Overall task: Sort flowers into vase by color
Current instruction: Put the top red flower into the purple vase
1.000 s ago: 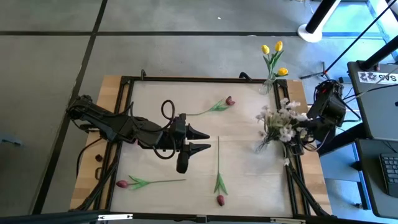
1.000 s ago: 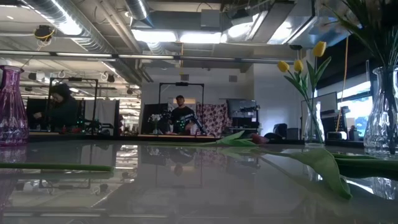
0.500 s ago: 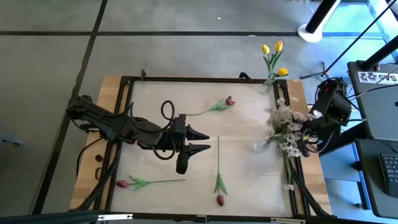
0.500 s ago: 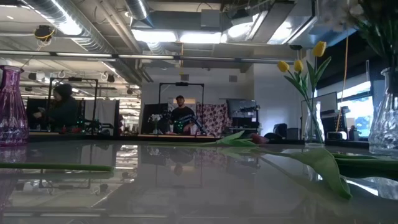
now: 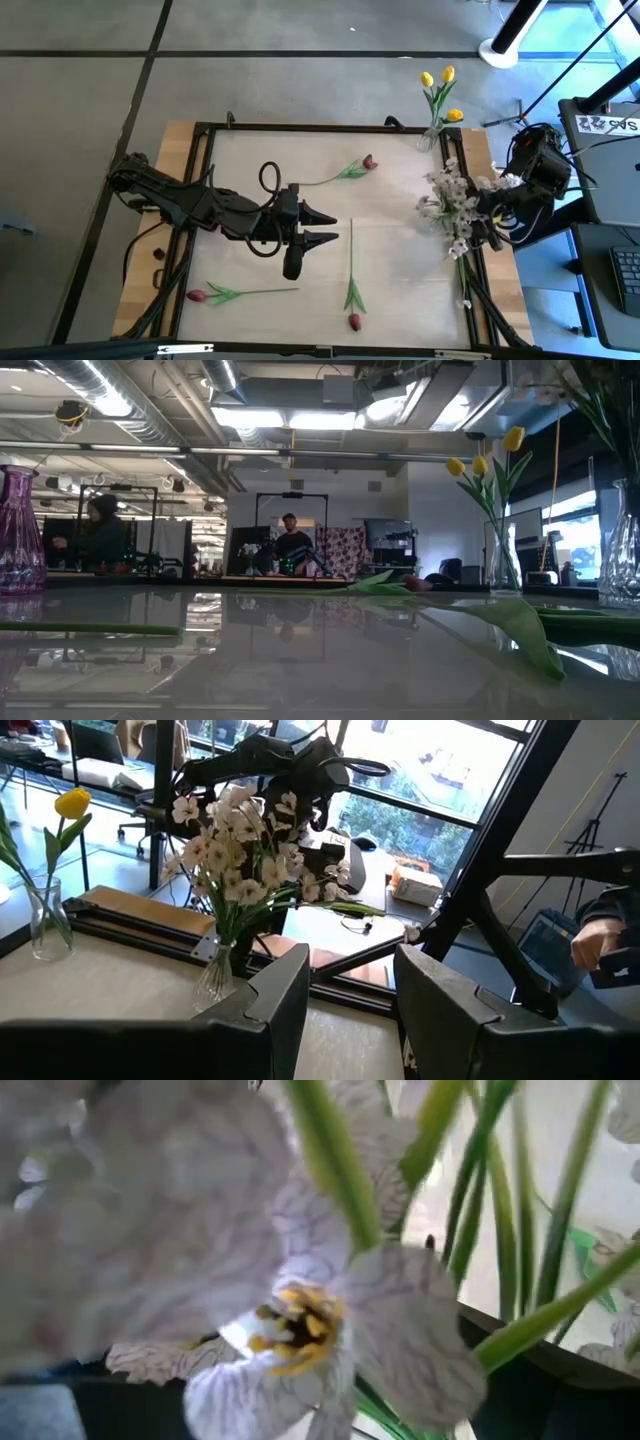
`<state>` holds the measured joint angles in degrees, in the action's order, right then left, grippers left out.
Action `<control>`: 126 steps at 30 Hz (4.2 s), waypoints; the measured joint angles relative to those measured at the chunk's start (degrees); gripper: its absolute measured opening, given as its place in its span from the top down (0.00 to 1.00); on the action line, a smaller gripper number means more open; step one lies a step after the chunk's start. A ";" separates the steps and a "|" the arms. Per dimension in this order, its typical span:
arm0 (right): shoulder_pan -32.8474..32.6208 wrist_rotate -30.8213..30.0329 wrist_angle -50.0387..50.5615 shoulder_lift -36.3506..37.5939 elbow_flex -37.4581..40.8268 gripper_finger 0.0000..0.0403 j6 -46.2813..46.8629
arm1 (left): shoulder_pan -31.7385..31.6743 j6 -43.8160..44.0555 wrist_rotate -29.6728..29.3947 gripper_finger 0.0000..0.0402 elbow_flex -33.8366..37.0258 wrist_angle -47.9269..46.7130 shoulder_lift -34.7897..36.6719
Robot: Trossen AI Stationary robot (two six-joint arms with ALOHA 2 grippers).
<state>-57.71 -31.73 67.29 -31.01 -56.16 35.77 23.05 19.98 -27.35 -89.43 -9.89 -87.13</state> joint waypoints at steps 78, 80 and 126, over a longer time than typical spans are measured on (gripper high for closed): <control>0.00 8.67 22.52 -1.89 -30.89 0.33 7.22 | -14.08 6.40 1.85 0.64 0.02 17.75 -16.75; -0.02 6.78 22.36 -1.87 -33.02 0.33 6.87 | -14.11 6.93 0.37 0.64 0.02 17.68 -16.79; -0.02 20.59 14.74 -1.76 -30.75 0.33 17.75 | -27.89 7.43 7.78 0.71 0.00 -5.14 -16.76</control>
<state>-57.74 -11.14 82.03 -32.77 -86.91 53.52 -4.84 27.40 -19.57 -89.43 -15.03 -103.90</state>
